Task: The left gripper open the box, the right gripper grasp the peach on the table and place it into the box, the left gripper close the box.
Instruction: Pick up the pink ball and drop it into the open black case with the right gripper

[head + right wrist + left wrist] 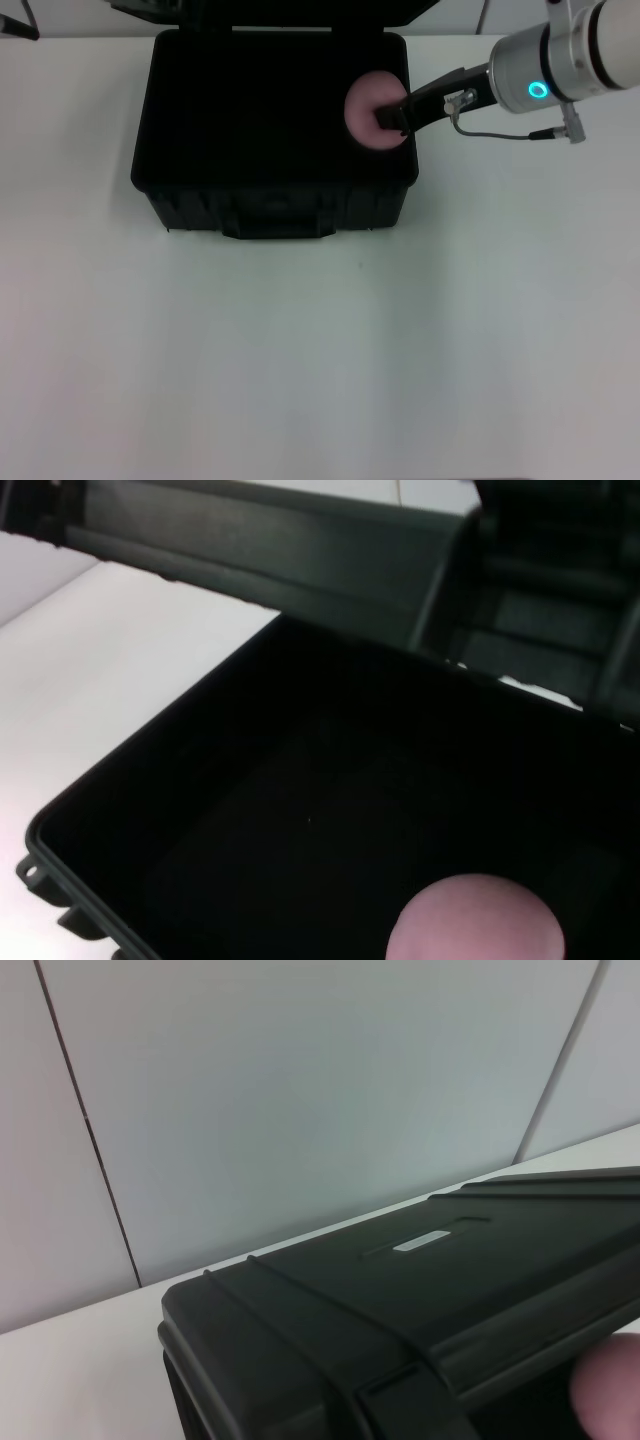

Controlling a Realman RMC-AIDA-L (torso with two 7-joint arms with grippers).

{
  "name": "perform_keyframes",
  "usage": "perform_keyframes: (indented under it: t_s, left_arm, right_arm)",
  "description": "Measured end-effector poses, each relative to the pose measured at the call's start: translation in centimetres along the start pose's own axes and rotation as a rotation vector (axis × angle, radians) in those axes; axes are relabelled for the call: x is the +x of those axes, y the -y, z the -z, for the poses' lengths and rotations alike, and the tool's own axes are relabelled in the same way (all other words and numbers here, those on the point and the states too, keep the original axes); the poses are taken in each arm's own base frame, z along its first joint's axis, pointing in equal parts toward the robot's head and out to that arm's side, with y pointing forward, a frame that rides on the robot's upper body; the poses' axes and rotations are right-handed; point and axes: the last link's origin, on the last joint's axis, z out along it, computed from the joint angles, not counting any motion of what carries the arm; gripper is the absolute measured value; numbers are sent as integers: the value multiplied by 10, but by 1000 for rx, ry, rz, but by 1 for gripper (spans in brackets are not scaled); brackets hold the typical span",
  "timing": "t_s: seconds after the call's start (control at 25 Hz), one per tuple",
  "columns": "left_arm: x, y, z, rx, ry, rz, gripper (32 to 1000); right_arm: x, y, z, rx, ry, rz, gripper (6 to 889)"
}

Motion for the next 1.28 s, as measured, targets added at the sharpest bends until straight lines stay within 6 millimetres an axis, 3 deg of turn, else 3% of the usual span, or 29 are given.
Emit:
perform_keyframes:
  t_s: [0.68, 1.28]
  left_arm:
    - [1, -1, 0, -3, -3, -6, 374]
    - [2, -2, 0, -9, -9, -7, 374]
  right_arm:
    - [9, 6, -13, 17, 27, -31, 43]
    - [6, 5, -21, 28, 23, -30, 44]
